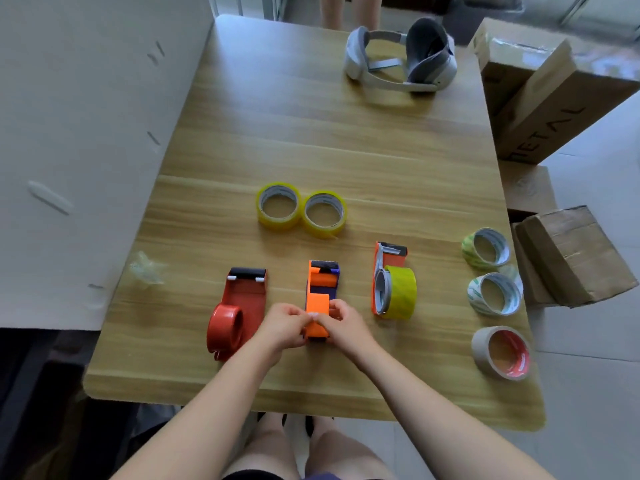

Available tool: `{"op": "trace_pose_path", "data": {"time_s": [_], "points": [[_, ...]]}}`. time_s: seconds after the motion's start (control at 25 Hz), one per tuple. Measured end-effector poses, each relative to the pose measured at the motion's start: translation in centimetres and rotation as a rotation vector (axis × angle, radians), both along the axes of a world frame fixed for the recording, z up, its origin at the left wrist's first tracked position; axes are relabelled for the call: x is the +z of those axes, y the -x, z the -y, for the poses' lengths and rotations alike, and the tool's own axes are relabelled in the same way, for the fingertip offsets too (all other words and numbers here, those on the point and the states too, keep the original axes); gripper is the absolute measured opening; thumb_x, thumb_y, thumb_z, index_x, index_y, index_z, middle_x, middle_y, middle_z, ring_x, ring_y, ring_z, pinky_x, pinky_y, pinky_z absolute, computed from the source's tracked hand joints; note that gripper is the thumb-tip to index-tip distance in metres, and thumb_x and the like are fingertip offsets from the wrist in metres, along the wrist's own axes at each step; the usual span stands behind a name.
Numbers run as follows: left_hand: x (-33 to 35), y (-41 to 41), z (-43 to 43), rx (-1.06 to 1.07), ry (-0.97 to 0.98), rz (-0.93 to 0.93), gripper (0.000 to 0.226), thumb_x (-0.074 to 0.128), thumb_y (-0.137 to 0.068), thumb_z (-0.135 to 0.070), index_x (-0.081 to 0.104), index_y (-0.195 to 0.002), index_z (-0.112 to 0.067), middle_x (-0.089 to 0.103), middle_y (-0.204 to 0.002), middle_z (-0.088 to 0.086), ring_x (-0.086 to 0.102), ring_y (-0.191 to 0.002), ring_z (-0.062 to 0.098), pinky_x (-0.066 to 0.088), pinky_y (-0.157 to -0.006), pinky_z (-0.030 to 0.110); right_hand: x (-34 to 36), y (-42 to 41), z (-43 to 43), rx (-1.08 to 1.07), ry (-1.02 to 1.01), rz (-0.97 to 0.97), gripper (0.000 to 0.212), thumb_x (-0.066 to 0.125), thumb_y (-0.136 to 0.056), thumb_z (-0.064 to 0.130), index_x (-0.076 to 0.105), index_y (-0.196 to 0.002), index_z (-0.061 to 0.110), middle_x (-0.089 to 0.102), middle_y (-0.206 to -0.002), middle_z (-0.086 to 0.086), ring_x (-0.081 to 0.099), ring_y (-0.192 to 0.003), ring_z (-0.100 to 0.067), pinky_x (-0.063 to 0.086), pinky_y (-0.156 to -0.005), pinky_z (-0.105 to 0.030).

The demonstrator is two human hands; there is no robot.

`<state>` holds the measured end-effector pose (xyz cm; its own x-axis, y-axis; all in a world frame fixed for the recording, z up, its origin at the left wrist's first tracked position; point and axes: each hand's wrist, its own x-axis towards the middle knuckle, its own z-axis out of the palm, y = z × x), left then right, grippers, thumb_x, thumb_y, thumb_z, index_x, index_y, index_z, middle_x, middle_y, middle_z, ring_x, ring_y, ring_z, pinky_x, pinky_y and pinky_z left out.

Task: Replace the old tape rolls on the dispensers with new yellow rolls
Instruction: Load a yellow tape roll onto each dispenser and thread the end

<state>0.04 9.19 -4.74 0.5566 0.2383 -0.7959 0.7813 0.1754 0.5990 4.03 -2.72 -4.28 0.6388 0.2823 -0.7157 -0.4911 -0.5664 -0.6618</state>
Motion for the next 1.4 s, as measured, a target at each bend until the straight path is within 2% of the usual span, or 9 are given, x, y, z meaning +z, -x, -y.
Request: {"op": "trace_pose_path", "data": {"time_s": [0.16, 0.28, 0.4, 0.6, 0.76, 0.96, 1.12, 1.24, 1.4], "points": [[0.1, 0.6, -1.9, 0.040, 0.036, -0.011, 0.019, 0.061, -0.087, -0.009, 0.058, -0.069, -0.007, 0.059, -0.076, 0.012, 0.060, -0.071, 0.018, 0.056, -0.056, 0.027, 1.5, -3.6, -2.9, 0.097, 0.357, 0.277, 0.022, 0.057, -0.080, 0.033, 0.057, -0.066, 0.017, 0.058, -0.067, -0.001, 0.057, -0.075, -0.024, 0.042, -0.065, -0.030], [-0.1, 0.9, -2.3, 0.022, 0.050, -0.003, 0.014, 0.063, -0.087, -0.012, 0.062, -0.073, -0.012, 0.061, -0.075, 0.007, 0.059, -0.071, 0.017, 0.053, -0.061, 0.026, 2.4, -8.9, -5.0, 0.070, 0.368, 0.543, 0.017, 0.057, -0.082, 0.028, 0.064, -0.092, 0.016, 0.065, -0.100, -0.007, 0.059, -0.097, -0.027, 0.046, -0.079, -0.033], [-0.6, 1.0, -2.6, 0.010, 0.006, 0.047, 0.012, 0.063, -0.086, -0.015, 0.065, -0.075, -0.018, 0.066, -0.077, 0.002, 0.060, -0.076, 0.016, 0.047, -0.070, 0.027, 1.3, -13.6, -7.4, 0.267, 0.450, 0.497, 0.042, 0.067, -0.081, 0.033, 0.058, -0.120, 0.019, 0.043, -0.130, -0.013, 0.044, -0.123, -0.031, 0.039, -0.100, -0.038], [-0.8, 1.1, -2.0, 0.076, 0.032, 0.077, 0.013, 0.068, -0.082, -0.010, 0.066, -0.093, -0.003, 0.066, -0.088, 0.010, 0.059, -0.080, 0.018, 0.049, -0.084, 0.033, -1.4, -15.3, -8.7, 0.318, 0.570, 0.505, 0.029, 0.069, -0.081, 0.024, 0.064, -0.109, 0.017, 0.021, -0.145, -0.016, 0.026, -0.134, -0.034, 0.035, -0.104, -0.039], [-0.7, 1.0, -1.3, 0.068, 0.073, 0.068, 0.020, 0.067, -0.082, -0.006, 0.063, -0.101, 0.001, 0.064, -0.089, 0.011, 0.058, -0.077, 0.020, 0.049, -0.077, 0.030, -1.3, -15.9, -7.0, 0.324, 0.576, 0.578, 0.019, 0.061, -0.083, 0.016, 0.069, -0.100, 0.016, 0.034, -0.136, -0.017, 0.035, -0.124, -0.036, 0.035, -0.103, -0.034], [-0.4, 0.6, -1.0, 0.094, 0.060, 0.101, 0.022, 0.063, -0.084, -0.004, 0.062, -0.104, 0.005, 0.066, -0.091, 0.016, 0.059, -0.076, 0.021, 0.049, -0.078, 0.030, 3.0, -14.3, -4.2, -0.145, 0.113, 0.237, 0.014, 0.075, -0.074, 0.021, 0.063, -0.069, 0.017, 0.059, -0.079, -0.005, 0.053, -0.083, -0.024, 0.044, -0.072, -0.031], [1.0, -0.4, -1.0, 0.181, 0.067, 0.190, 0.011, 0.061, -0.086, -0.004, 0.065, -0.094, 0.003, 0.066, -0.078, 0.011, 0.058, -0.067, 0.017, 0.048, -0.067, 0.024, 5.3, -9.7, -0.4, -0.416, -0.146, -0.190, 0.010, 0.070, -0.076, 0.019, 0.063, -0.082, 0.016, 0.058, -0.085, -0.005, 0.056, -0.074, -0.024, 0.043, -0.073, -0.037], [1.4, -1.2, -1.1, 0.239, 0.091, 0.201, 0.012, 0.062, -0.086, -0.006, 0.065, -0.094, 0.002, 0.066, -0.082, 0.014, 0.059, -0.069, 0.019, 0.049, -0.072, 0.030, 5.3, -6.5, 1.6, -0.472, -0.211, -0.281, 0.008, 0.067, -0.072, 0.018, 0.061, -0.078, 0.018, 0.062, -0.071, -0.004, 0.052, -0.053, -0.019, 0.036, -0.058, -0.028], [1.9, -1.6, -1.0, 0.256, 0.110, 0.222, 0.008, 0.060, -0.086, -0.003, 0.064, -0.091, 0.003, 0.065, -0.079, 0.014, 0.060, -0.068, 0.020, 0.052, -0.065, 0.025, 4.9, -3.8, 2.1, -0.507, -0.300, -0.337, 0.017, 0.067, -0.071, 0.018, 0.063, -0.087, 0.014, 0.066, -0.084, -0.011, 0.058, -0.064, -0.023, 0.044, -0.066, -0.031]]}}
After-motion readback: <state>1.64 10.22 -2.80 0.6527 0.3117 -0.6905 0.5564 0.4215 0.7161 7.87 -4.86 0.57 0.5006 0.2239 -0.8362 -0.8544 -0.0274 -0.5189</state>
